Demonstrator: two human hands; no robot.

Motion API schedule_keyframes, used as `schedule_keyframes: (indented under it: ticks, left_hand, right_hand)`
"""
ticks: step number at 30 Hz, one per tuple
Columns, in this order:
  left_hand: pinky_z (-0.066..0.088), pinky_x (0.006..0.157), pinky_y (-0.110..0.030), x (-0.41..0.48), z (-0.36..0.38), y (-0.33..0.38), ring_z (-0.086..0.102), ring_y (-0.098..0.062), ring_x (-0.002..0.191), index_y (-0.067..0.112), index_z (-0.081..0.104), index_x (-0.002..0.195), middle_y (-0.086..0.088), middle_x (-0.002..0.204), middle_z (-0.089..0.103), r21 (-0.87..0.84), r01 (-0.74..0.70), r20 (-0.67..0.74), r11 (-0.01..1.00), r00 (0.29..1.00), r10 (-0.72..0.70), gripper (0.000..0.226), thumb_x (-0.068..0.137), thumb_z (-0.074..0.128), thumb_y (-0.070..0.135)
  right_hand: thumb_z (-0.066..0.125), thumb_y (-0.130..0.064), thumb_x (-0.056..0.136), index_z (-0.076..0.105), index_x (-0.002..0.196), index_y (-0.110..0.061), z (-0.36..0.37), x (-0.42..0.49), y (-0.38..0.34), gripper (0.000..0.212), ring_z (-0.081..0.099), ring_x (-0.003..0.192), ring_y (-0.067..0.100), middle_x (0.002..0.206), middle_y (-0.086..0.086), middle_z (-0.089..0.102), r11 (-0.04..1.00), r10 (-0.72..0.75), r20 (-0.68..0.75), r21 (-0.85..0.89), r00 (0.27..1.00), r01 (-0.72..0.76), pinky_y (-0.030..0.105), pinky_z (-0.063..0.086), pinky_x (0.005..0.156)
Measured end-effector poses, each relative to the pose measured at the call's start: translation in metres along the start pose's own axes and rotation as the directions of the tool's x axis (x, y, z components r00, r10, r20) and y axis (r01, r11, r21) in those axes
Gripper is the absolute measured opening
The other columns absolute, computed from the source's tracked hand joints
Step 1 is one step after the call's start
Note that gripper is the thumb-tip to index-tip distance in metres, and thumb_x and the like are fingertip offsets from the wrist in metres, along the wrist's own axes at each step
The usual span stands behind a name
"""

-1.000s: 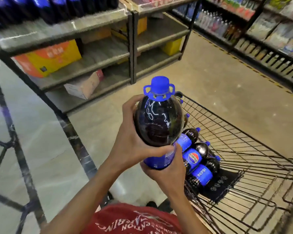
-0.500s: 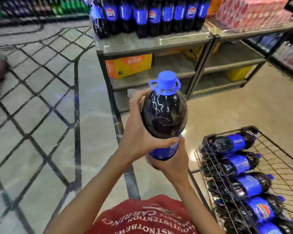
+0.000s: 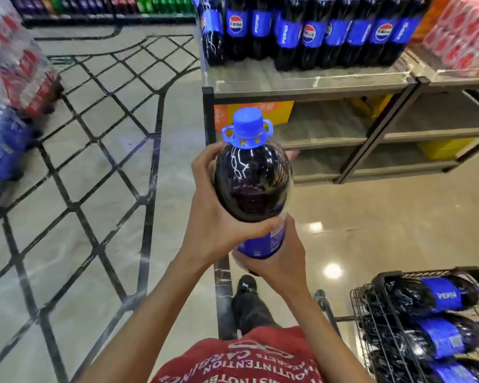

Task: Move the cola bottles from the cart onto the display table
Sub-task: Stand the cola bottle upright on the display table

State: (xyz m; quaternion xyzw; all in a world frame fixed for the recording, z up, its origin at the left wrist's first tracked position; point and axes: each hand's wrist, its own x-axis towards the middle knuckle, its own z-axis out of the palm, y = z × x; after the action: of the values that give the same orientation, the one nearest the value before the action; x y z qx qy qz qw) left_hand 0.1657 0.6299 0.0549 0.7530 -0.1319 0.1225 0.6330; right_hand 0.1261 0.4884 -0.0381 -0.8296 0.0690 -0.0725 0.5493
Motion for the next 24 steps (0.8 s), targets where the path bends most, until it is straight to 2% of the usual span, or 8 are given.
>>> schedule_keyframes:
  ticks: [4,8,10,13,16,21,24]
  left_hand:
    - [0.049,0.101,-0.023,0.048,0.005,-0.021,0.054,-0.014,0.132,0.023,0.027,0.139,0.001,0.143,0.045,0.014,0.019,-0.026,1.0,0.999,-0.018,0.115,0.051,0.097,0.002]
    - [0.049,0.1,-0.023,0.106,0.013,-0.037,0.054,-0.015,0.131,0.021,0.027,0.14,-0.001,0.142,0.046,0.028,0.026,-0.024,0.999,0.999,-0.025,0.114,0.052,0.097,0.003]
    - [0.049,0.099,-0.021,0.136,0.017,-0.044,0.055,-0.013,0.129,0.021,0.028,0.139,0.005,0.138,0.048,0.046,0.028,-0.033,0.999,0.999,-0.026,0.115,0.05,0.098,0.005]
    - [0.05,0.101,-0.027,0.179,0.022,-0.054,0.055,-0.014,0.13,0.023,0.028,0.139,0.017,0.136,0.047,0.045,0.027,-0.049,0.999,0.998,-0.025,0.114,0.05,0.098,0.014]
    - [0.05,0.1,-0.025,0.221,0.027,-0.063,0.056,-0.01,0.128,0.026,0.028,0.138,0.028,0.131,0.048,0.04,0.028,-0.063,0.999,0.998,-0.026,0.112,0.05,0.096,0.016]
    - [0.05,0.103,-0.03,0.287,0.033,-0.082,0.055,-0.009,0.127,0.023,0.028,0.139,0.032,0.128,0.048,0.039,0.017,-0.039,0.999,0.999,-0.015,0.112,0.049,0.095,0.013]
    - [0.046,0.099,-0.017,0.326,0.036,-0.094,0.055,0.0,0.124,0.02,0.029,0.138,0.022,0.129,0.05,0.059,0.021,-0.03,0.998,0.999,-0.019,0.117,0.045,0.1,0.009]
  right_hand:
    - [0.096,-0.052,0.05,0.046,0.127,-0.034,0.007,0.055,0.003,0.094,0.064,0.104,0.005,0.116,-0.017,0.063,1.0,-0.001,0.027,-0.013,1.0,0.001,0.036,0.06,0.081]
    - [0.1,-0.042,0.051,0.046,0.126,-0.032,0.014,0.121,0.003,0.093,0.064,0.104,0.005,0.115,-0.019,0.063,1.0,-0.011,0.04,0.015,0.999,0.01,0.032,0.061,0.078]
    - [0.1,-0.038,0.051,0.049,0.126,-0.031,0.018,0.155,0.003,0.092,0.065,0.103,0.005,0.113,-0.02,0.064,1.0,-0.005,0.041,0.031,0.999,0.004,0.034,0.06,0.079]
    - [0.099,-0.039,0.051,0.05,0.128,-0.029,0.023,0.203,0.002,0.093,0.066,0.104,0.006,0.115,-0.018,0.065,0.999,-0.012,0.054,0.046,0.998,0.009,0.037,0.06,0.08]
    - [0.099,-0.041,0.051,0.05,0.131,-0.026,0.028,0.247,0.0,0.095,0.065,0.106,0.006,0.118,-0.016,0.065,0.998,-0.038,0.054,0.057,0.998,0.035,0.031,0.06,0.08]
    - [0.099,-0.046,0.049,0.049,0.132,-0.022,0.035,0.312,-0.002,0.099,0.066,0.105,0.01,0.118,-0.011,0.067,0.997,-0.012,0.035,0.074,0.999,0.01,0.029,0.059,0.079]
    - [0.099,-0.046,0.048,0.048,0.129,-0.02,0.042,0.354,0.0,0.099,0.067,0.102,0.01,0.114,-0.01,0.068,0.997,0.001,0.028,0.074,1.0,-0.003,0.032,0.059,0.079]
